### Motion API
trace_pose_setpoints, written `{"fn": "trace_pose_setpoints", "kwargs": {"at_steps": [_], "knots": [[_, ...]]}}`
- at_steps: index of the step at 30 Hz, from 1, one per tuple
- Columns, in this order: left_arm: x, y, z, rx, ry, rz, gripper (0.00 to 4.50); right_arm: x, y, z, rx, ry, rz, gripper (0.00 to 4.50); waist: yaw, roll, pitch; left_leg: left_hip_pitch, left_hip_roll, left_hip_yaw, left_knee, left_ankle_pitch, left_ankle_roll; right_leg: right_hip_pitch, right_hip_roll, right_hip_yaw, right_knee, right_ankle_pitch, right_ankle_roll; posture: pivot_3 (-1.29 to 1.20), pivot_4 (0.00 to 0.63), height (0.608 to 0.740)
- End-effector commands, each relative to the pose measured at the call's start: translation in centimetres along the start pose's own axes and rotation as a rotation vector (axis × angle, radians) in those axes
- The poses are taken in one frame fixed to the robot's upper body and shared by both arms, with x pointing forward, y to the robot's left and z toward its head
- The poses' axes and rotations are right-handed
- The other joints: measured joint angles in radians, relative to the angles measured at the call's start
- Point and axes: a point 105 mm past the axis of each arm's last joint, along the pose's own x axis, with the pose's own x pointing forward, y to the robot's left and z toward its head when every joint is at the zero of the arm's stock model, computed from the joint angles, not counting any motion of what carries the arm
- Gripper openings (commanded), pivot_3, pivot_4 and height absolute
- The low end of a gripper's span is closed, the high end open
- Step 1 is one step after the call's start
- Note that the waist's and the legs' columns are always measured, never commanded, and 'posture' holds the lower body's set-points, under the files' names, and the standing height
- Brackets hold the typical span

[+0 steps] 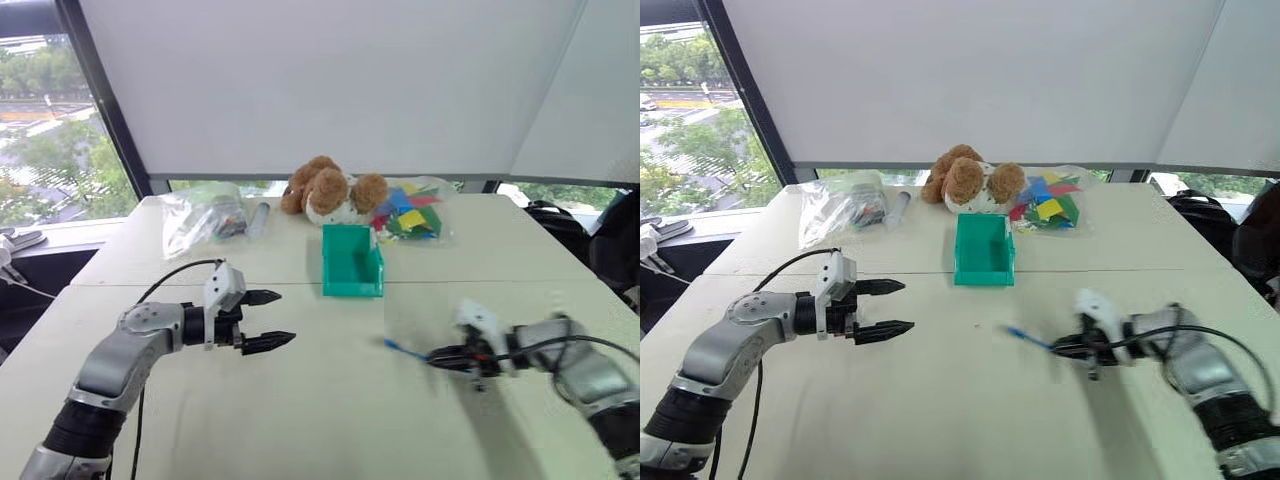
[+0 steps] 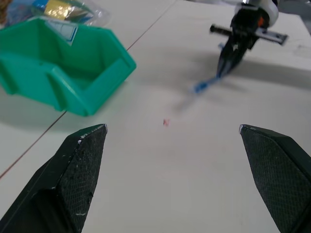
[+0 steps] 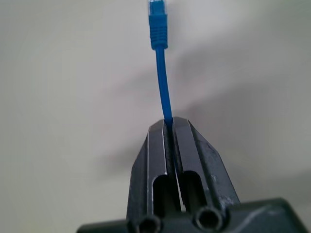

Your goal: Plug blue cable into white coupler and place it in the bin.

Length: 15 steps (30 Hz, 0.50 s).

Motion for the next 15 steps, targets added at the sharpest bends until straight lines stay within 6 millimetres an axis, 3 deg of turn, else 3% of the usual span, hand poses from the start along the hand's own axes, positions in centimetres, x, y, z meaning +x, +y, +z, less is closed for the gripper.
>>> {"fn": "trace_pose_setpoints", "kwargs": {"at_steps": [1, 6, 12, 15], "knots": [[0.1, -0.4, 0.4, 0.038, 0.003, -0.036, 4.50, 1.7, -0.2, 2.0, -0.061, -0.002, 0.035, 0.04, 0.002, 0.000, 0.000, 0.000, 0.000, 0.000, 0.000, 0.000, 0.000, 0.000, 0.000, 0.000, 0.000, 0.000, 0.000, 0.00, 0.150, 0.740], [0.5, -0.9, 0.3, 0.049, 0.013, -0.070, 4.50, 5.0, -0.6, 3.4, -0.128, 0.016, 0.090, 0.04, 0.009, 0.000, 0.000, -0.001, -0.003, 0.000, 0.001, 0.000, 0.000, 0.001, -0.002, 0.000, -0.001, 0.000, 0.000, 0.00, 0.150, 0.740], [0.6, -1.9, -0.7, 0.070, 0.058, -0.107, 4.50, 5.8, -1.4, 1.9, -0.158, 0.105, 0.083, 0.04, 0.004, 0.000, 0.000, -0.001, -0.003, 0.000, 0.001, 0.000, 0.000, 0.000, -0.001, 0.000, -0.001, 0.000, 0.000, 0.00, 0.150, 0.740], [0.8, -2.6, -1.7, 0.093, 0.100, -0.147, 4.50, 5.5, -1.3, 2.5, -0.150, 0.078, 0.080, 0.91, 0.003, 0.000, 0.000, -0.001, -0.003, 0.000, 0.001, 0.000, 0.000, 0.001, -0.001, 0.000, 0.000, 0.000, 0.000, 0.00, 0.150, 0.740]]}}
